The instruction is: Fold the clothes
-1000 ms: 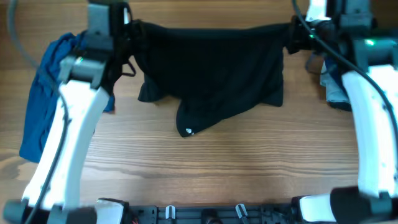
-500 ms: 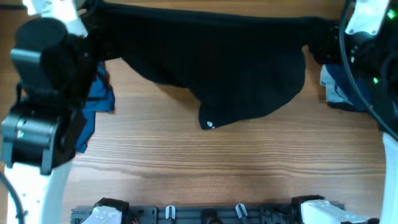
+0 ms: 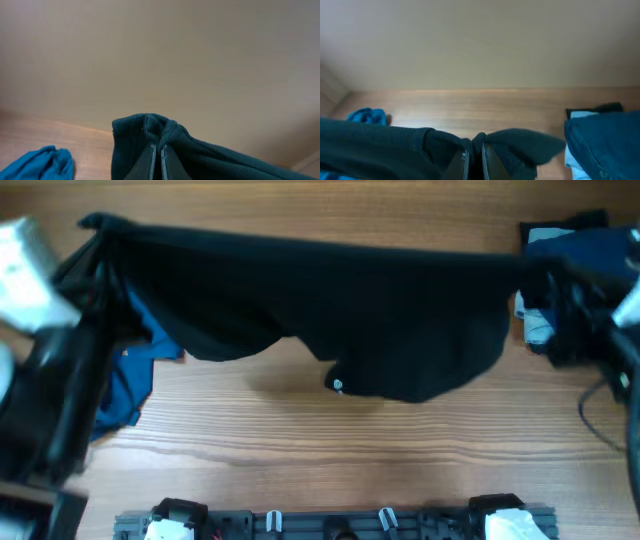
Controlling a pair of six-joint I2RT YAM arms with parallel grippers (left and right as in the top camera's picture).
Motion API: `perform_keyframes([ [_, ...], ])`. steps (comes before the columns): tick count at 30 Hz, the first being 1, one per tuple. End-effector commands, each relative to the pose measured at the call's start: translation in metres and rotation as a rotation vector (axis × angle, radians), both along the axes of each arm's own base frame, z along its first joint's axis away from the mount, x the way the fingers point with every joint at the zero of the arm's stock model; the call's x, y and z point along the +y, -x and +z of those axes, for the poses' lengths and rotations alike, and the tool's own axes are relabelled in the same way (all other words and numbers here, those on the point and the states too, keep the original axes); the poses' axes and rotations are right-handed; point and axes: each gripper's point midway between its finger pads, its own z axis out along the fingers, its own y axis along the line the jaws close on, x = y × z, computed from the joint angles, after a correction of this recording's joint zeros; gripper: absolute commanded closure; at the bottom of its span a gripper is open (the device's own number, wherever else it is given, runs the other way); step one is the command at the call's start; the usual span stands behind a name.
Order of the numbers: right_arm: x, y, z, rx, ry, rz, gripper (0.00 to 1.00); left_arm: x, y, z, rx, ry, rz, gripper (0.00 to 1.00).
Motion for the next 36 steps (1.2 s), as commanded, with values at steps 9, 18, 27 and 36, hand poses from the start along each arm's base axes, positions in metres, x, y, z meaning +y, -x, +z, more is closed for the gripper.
perform_keyframes([
  [9, 0.008, 0.045, 0.026, -0.106, -0.014, 0.07, 0.96, 0.013, 0.059, 0.025, -0.109, 0.011, 0.003, 0.96],
  [18, 0.013, -0.031, -0.017, 0.096, -0.004, 0.066, 0.96, 0.014, -0.013, -0.031, 0.144, -0.054, 0.09, 0.96],
  [27, 0.022, -0.143, -0.13, 0.452, 0.021, 0.069, 0.96, 0.0, -0.123, -0.147, 0.524, -0.167, 0.134, 0.96],
  [36, 0.03, -0.241, -0.259, 0.651, 0.041, 0.082, 0.96, -0.007, -0.214, -0.271, 0.748, -0.241, 0.208, 0.96],
])
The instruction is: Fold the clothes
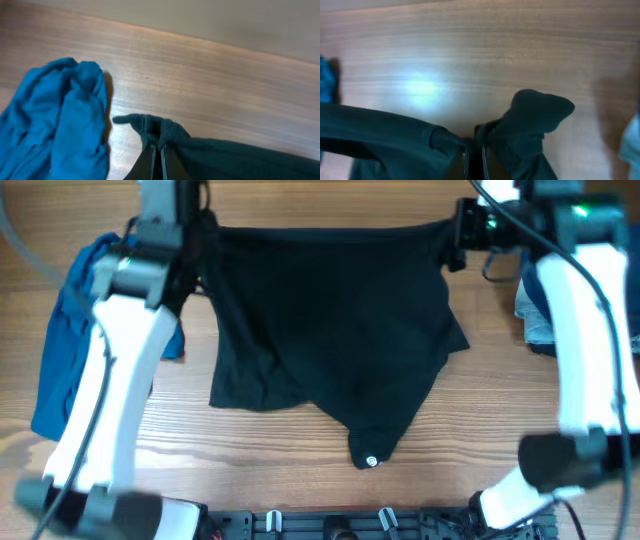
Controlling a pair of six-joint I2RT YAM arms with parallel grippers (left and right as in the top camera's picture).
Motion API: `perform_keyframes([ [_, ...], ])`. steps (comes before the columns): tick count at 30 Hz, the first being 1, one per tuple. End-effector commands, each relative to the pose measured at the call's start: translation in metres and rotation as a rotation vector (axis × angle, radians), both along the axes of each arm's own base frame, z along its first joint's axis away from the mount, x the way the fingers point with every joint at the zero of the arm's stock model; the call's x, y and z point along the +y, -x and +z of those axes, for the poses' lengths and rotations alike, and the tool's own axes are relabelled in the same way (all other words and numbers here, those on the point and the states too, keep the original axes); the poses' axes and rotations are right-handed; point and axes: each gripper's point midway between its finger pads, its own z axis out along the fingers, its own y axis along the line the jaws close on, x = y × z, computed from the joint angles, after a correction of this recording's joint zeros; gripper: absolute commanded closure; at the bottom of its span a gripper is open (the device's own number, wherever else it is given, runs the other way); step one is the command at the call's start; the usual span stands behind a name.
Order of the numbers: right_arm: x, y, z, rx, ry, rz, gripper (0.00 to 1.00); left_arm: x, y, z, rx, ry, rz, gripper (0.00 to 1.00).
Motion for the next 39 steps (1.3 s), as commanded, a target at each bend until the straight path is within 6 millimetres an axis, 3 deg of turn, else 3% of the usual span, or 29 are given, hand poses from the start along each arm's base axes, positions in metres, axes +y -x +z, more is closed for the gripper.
perform_keyframes([
  [1, -0.002, -0.034, -0.05, 0.05, 0.026, 0.004, 0.95, 0.005, -0.032, -0.043, 0.044, -0.045, 0.047, 0.96],
  [8, 0.002, -0.088, -0.13, 0.061, 0.028, 0.004, 0.96, -0.004, -0.079, -0.105, 0.059, -0.052, 0.049, 0.96],
  [13, 0.004, -0.122, -0.167, 0.003, 0.022, 0.001, 0.95, -0.001, -0.1, -0.127, 0.029, -0.073, 0.077, 0.96],
  [20, 0.009, -0.158, -0.192, -0.104, 0.015, 0.001, 0.96, 0.006, -0.123, -0.136, -0.039, -0.064, 0.105, 0.96],
  [26, 0.011, -0.185, -0.177, -0.241, 0.005, -0.001, 0.93, 0.013, -0.141, -0.141, -0.102, -0.049, 0.124, 0.94],
  [27, 0.011, -0.189, -0.172, -0.267, 0.002, -0.001, 0.8, 0.013, -0.141, -0.142, -0.101, -0.049, 0.124, 0.85],
  [29, 0.012, -0.191, -0.168, -0.284, 0.0, -0.001, 0.36, 0.013, -0.141, -0.143, -0.096, -0.05, 0.124, 0.69],
  [32, 0.011, -0.187, -0.174, -0.255, 0.003, -0.001, 0.15, 0.013, -0.138, -0.146, -0.082, -0.054, 0.123, 0.57],
  [35, 0.009, -0.178, -0.184, -0.199, 0.009, -0.003, 0.07, 0.014, -0.134, -0.151, -0.052, -0.06, 0.122, 0.46],
  [39, 0.002, -0.171, -0.192, -0.155, 0.017, -0.006, 0.12, 0.013, -0.131, -0.154, -0.036, -0.059, 0.116, 0.36],
])
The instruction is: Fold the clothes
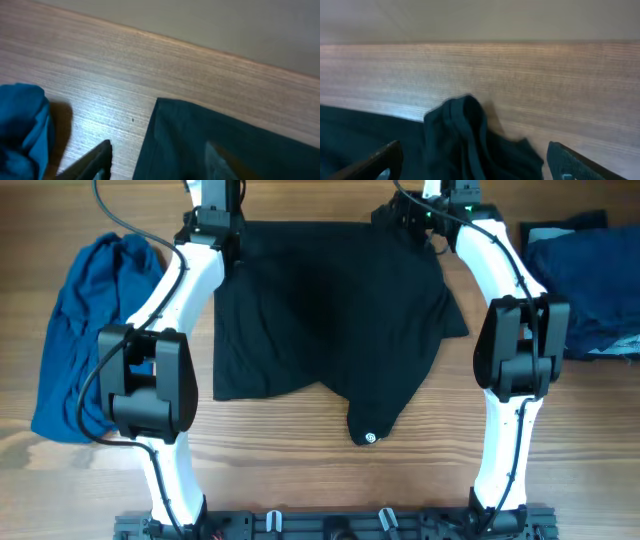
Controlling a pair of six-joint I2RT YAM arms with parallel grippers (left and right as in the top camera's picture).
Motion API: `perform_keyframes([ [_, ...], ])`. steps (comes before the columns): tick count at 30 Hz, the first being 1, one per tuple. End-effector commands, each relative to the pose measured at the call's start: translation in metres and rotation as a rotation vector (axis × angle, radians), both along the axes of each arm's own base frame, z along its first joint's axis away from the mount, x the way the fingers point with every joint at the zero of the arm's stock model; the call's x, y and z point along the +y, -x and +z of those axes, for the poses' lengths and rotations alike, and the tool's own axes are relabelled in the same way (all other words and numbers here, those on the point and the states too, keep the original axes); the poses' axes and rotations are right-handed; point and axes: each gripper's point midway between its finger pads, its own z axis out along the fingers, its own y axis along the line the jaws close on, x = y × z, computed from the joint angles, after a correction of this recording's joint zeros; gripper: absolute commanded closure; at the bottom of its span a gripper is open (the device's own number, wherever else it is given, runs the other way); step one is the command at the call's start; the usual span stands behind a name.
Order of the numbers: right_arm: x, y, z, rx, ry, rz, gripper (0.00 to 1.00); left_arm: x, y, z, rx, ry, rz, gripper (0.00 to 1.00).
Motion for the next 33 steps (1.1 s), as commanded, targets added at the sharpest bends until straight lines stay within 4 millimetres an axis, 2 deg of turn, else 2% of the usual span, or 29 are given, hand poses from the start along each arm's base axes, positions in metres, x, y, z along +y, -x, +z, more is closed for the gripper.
perform_keyframes([
  [1, -0.013, 0.002, -0.011, 0.034, 0.016, -0.017, 0.16, 0.004, 0.001, -0.005, 0.017, -0.01, 0.01, 0.35],
  [3, -0.019, 0.007, -0.015, 0.058, 0.027, -0.02, 0.29, 0.004, 0.004, -0.008, 0.036, -0.013, 0.011, 0.35],
  [6, -0.034, 0.012, -0.023, 0.096, 0.051, -0.053, 0.4, 0.006, 0.012, -0.015, 0.081, -0.021, 0.011, 0.35],
  [11, -0.047, 0.015, -0.032, 0.126, 0.028, -0.092, 0.43, 0.007, 0.016, -0.019, 0.103, -0.024, 0.011, 0.36],
  [13, -0.042, 0.017, -0.038, 0.14, 0.004, -0.067, 0.44, 0.007, 0.016, -0.019, 0.103, -0.024, 0.011, 0.36],
  [16, -0.038, 0.024, -0.057, 0.19, 0.003, -0.061, 0.44, 0.007, 0.016, -0.019, 0.107, -0.025, 0.011, 0.36],
  [20, -0.036, 0.033, -0.078, 0.251, -0.003, -0.057, 0.52, 0.007, 0.017, -0.02, 0.112, -0.026, 0.011, 0.36],
  [25, -0.036, 0.037, -0.085, 0.277, -0.012, -0.071, 0.7, 0.007, 0.018, -0.02, 0.114, -0.027, 0.011, 0.36],
  [33, -0.041, 0.026, -0.078, 0.229, -0.007, -0.084, 0.91, 0.007, 0.018, -0.021, 0.118, -0.027, 0.011, 0.36],
])
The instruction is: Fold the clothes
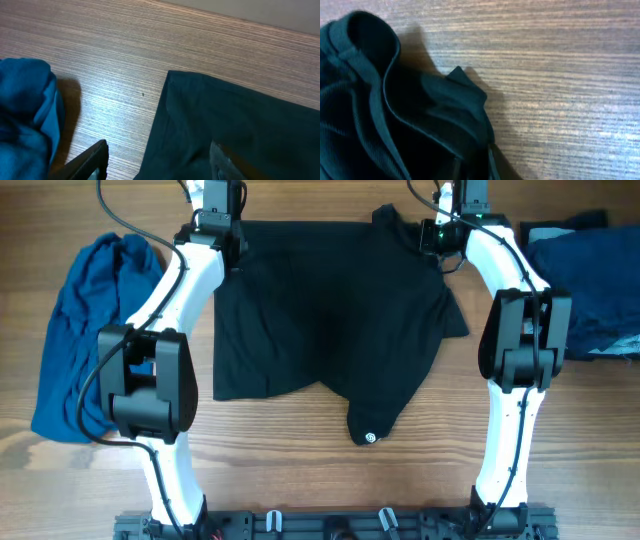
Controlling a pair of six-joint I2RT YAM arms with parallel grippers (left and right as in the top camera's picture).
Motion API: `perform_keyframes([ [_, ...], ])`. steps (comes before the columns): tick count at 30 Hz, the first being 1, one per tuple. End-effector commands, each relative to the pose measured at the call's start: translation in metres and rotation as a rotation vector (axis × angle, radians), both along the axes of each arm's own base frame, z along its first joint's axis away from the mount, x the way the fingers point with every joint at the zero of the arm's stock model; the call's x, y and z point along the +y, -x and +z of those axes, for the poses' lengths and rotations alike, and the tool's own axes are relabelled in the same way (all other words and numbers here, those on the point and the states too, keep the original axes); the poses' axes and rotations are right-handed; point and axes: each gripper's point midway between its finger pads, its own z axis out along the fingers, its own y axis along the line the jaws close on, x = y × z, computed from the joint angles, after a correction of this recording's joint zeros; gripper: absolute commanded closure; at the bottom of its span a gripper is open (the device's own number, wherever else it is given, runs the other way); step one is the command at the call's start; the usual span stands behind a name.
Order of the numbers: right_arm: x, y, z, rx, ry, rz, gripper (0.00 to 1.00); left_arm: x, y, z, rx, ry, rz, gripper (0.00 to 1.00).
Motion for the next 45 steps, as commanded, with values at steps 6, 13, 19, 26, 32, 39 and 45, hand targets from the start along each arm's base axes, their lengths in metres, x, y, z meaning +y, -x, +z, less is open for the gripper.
perform_keyframes([
  [6, 0.002, -0.023, 0.046, -0.127, -0.012, 0.003, 0.96, 0.004, -0.001, -0.003, 0.004, -0.009, 0.01, 0.36],
  [13, -0.01, -0.048, 0.128, -0.338, 0.023, -0.031, 0.96, 0.004, -0.001, -0.003, 0.004, -0.009, 0.01, 0.37],
  [19, -0.015, -0.058, 0.148, -0.407, 0.033, -0.067, 0.96, 0.004, -0.001, -0.003, 0.005, -0.009, 0.009, 0.37],
  [26, -0.024, -0.057, 0.146, -0.399, 0.066, -0.106, 0.0, 0.004, -0.001, -0.003, 0.004, -0.009, 0.01, 0.37],
  [32, -0.05, -0.026, 0.124, -0.222, 0.089, -0.194, 0.0, 0.005, 0.002, -0.005, 0.021, -0.015, 0.008, 0.38],
  [39, -0.089, 0.067, 0.108, 0.173, -0.065, -0.415, 0.0, 0.005, 0.008, -0.01, 0.056, -0.016, 0.004, 0.37],
  [45, -0.099, 0.12, 0.083, 0.405, -0.083, -0.468, 0.06, 0.0, 0.014, -0.017, 0.093, 0.007, -0.018, 0.36],
])
